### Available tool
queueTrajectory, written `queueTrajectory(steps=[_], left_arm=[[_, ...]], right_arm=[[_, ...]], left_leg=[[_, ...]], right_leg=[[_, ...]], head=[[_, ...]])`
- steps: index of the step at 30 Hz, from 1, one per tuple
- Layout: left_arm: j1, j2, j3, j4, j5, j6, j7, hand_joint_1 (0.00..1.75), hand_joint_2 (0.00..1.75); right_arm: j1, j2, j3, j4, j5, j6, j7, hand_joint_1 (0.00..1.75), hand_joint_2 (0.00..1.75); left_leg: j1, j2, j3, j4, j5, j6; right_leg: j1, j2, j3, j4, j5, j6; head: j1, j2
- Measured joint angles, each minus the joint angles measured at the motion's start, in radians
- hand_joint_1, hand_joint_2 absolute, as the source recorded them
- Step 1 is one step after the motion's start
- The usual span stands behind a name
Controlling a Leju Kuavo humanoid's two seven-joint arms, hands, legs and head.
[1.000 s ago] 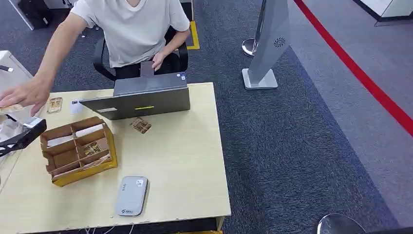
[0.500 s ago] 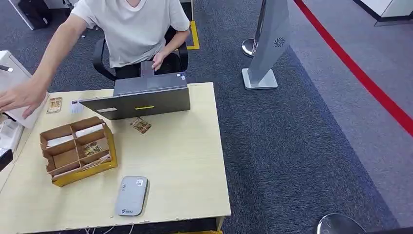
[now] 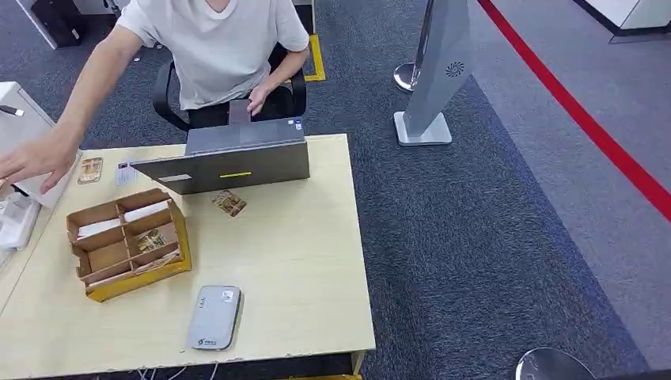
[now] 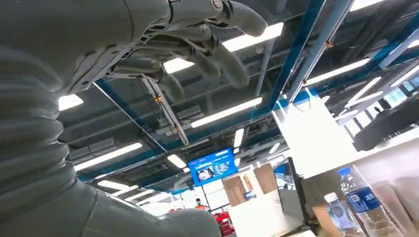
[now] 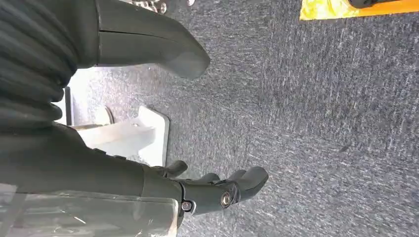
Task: Pass the card to the sensor for recognition and then transmit it.
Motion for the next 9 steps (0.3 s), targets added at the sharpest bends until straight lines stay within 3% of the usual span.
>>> queueTrajectory(steps=[9], left_arm=[[0.011,0.000,0.021,-0.008,-0.001,0.000,0.000,0.00,1.75]], right_arm=[[0.001,0.002,0.009,-0.006,0.000,0.002,0.000,0.00,1.75]], left_leg=[[0.000,0.000,0.000,0.000,0.000,0.000]], right_leg=[[0.000,-0.001,0.000,0.000,0.000,0.000]], head=[[0.000,0.000]])
